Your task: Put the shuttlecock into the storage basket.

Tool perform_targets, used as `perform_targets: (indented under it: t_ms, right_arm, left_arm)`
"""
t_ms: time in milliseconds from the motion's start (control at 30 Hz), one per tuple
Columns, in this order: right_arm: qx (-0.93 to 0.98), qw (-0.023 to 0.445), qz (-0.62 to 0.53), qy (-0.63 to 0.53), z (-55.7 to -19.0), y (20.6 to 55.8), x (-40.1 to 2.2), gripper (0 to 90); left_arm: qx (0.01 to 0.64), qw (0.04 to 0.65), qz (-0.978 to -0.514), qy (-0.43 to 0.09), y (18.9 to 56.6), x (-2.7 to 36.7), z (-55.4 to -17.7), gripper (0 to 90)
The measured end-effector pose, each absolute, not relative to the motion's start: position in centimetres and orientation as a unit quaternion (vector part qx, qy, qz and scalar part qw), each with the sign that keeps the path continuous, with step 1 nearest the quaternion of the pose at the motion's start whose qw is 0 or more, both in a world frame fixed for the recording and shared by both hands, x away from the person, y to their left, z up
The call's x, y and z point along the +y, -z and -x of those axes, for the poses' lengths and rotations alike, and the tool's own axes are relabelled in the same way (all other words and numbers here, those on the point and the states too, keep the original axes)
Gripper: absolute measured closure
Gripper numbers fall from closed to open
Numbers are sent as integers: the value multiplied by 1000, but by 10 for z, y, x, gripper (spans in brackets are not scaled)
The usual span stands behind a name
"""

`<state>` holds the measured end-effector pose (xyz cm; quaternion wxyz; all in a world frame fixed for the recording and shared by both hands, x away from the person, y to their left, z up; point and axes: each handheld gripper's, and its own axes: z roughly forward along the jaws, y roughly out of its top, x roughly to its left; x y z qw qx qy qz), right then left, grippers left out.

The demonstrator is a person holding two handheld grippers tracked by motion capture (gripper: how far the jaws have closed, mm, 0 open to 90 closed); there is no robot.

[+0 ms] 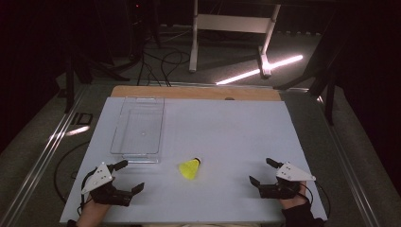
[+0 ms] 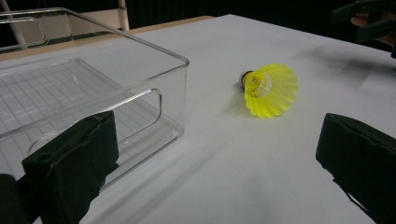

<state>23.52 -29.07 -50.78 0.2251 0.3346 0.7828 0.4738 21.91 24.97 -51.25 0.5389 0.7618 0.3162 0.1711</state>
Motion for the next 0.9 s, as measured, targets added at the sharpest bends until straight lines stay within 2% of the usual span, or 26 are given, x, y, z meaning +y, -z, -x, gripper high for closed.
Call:
perform_targets:
  t_ms: [900]
  right_arm:
    - [784,218,-334,-475,-236,509,-289,87]
  left_arm:
    - [323,529,-768,-163,513,249,-221,0]
